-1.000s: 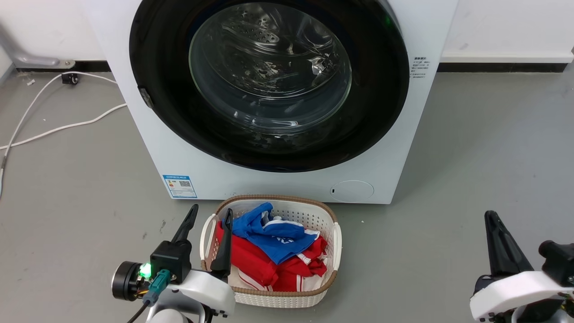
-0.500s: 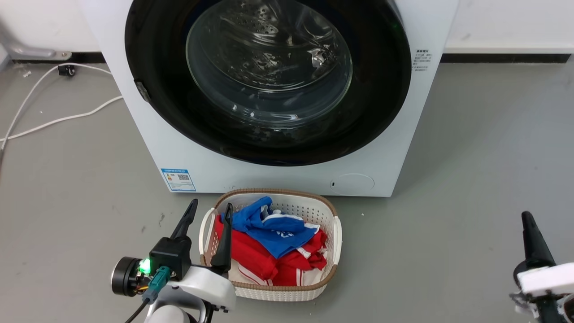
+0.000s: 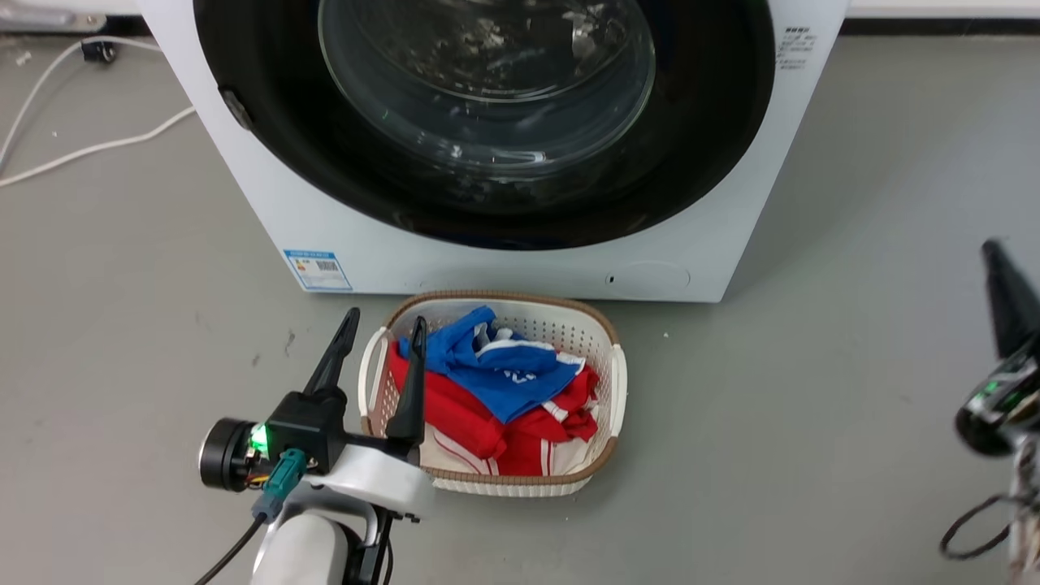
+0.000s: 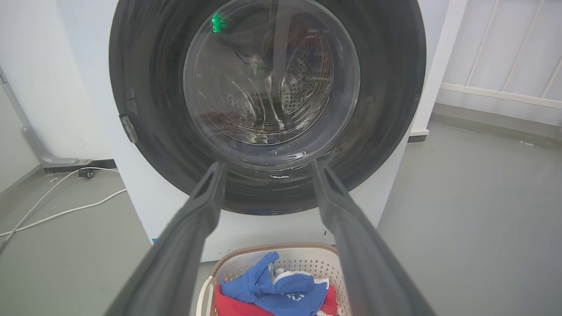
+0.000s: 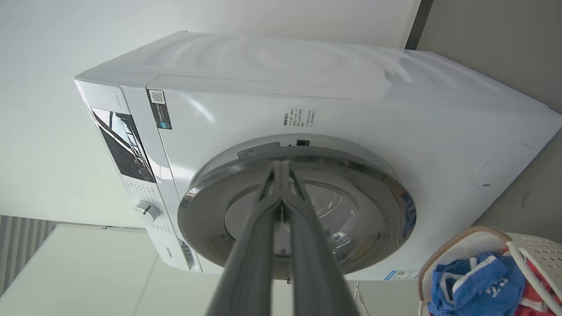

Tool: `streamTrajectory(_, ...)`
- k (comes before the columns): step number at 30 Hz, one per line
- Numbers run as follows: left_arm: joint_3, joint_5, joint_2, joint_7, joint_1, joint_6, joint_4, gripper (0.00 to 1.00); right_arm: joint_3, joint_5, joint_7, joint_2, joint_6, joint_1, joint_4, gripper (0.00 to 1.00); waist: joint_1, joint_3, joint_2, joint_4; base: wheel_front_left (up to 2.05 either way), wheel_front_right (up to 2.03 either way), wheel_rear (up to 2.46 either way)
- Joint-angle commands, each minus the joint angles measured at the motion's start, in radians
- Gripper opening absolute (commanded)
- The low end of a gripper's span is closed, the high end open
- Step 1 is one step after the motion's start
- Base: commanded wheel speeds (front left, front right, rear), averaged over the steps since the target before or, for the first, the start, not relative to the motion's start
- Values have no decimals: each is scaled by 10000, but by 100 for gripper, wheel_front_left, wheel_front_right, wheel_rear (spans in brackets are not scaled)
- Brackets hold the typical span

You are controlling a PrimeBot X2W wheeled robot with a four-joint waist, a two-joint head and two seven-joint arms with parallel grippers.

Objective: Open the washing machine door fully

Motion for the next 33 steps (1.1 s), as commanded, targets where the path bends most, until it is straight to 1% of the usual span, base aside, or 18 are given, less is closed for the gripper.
streamTrajectory(1,-6,33,-48,-25,-168,-10,-86,100,-73,128,218,-232,4,-471,242,0,-1,264,0,109,0,0,0)
streamTrajectory(5,-59,75,-84,-27,-406,-15,-241,100,-76,238,993,-937,4,-1858,1187,0,-1,729,0,258,0,0,0)
streamTrajectory(8,-133,99,-123,-27,-584,-9,-345,100,105,2,1541,-1466,4,-2911,1870,0,-1,1057,0,381,0,0,0)
streamTrajectory(14,-271,121,-182,-27,-979,34,-517,100,755,-1109,2437,-2328,4,-5297,3196,0,-1,1732,0,601,0,0,0)
streamTrajectory(18,-344,120,-211,-27,-1219,49,-631,100,1233,-2081,3093,-2686,4,-6962,4069,0,-1,2166,0,701,0,0,0)
streamTrajectory(22,-412,124,-225,-27,-1436,124,-730,100,1761,-3191,3831,-2795,4,-8470,4815,0,-1,2563,0,770,0,0,0)
streamTrajectory(25,-482,114,-234,-27,-1564,158,-805,100,2052,-3980,4198,-2716,4,-9379,5198,0,-1,2816,0,811,0,0,0)
streamTrajectory(28,-540,70,-241,-27,-1732,210,-858,100,2210,-4663,4368,-2549,4,-10064,5461,0,-1,3070,0,863,0,0,0)
streamTrajectory(33,-677,-12,-248,-27,-1983,284,-958,100,2285,-5499,4635,-2242,4,-10764,5704,0,-1,3431,0,960,0,0,0)
